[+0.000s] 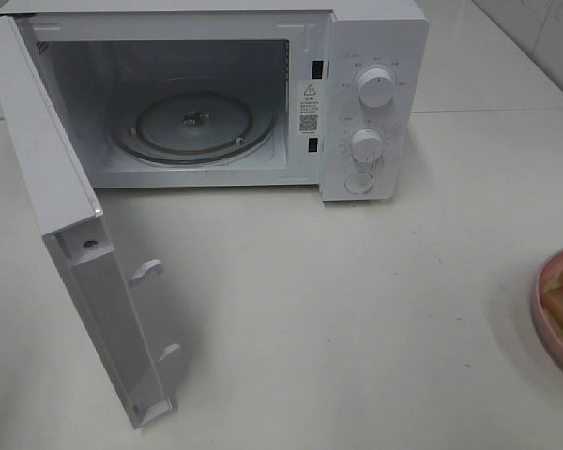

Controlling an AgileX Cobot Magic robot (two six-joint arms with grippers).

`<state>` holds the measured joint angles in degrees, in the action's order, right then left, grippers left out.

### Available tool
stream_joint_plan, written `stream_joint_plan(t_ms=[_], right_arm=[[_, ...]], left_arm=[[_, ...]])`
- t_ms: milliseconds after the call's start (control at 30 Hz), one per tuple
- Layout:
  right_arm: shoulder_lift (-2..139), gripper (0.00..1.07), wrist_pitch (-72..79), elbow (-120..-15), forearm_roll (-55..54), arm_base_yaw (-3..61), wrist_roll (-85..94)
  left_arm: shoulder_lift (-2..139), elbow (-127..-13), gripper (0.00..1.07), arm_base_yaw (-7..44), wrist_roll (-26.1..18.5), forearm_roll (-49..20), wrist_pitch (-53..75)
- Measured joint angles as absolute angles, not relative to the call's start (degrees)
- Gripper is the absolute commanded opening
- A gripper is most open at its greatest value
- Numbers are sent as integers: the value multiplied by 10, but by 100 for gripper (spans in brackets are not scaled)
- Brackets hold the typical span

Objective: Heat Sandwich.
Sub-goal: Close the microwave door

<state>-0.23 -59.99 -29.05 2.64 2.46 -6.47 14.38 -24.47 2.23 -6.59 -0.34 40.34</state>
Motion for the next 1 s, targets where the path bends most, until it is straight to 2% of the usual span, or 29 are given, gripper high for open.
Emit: stream_joint_plan(t_ms=[133, 167, 233, 267, 300, 333, 400, 533, 867, 1000], right_arm=[[-2, 76, -600, -290, 26, 25, -65], [-2, 76, -600, -290, 26, 25, -65], [-2, 76, -600, -290, 26, 25, -65], [-2, 76, -600, -290, 26, 25, -65], [-2, 76, -600, -290, 26, 25, -65], [-2, 76, -600, -290, 26, 25, -65], [-2, 76, -600, -290, 26, 25, -65], [-2, 76, -600, -290, 26, 25, -65], [-2, 76, -600, -290, 26, 25, -65], [-2, 76, -600, -290, 26, 25, -65]], left_arm=[[191, -226, 51, 22, -66, 0, 350], [205, -222, 38, 22, -66, 0, 337], [231, -217, 21, 22, -66, 0, 316], [231, -217, 21, 22, -66, 0, 316], [261, -212, 7, 22, -66, 0, 292], [276, -209, 0, 22, -66, 0, 270], [289, -206, 0, 22, -66, 0, 256], [372, -176, 0, 22, -66, 0, 129], [470, -162, 0, 22, -66, 0, -27], [561, -162, 0, 22, -66, 0, -149]])
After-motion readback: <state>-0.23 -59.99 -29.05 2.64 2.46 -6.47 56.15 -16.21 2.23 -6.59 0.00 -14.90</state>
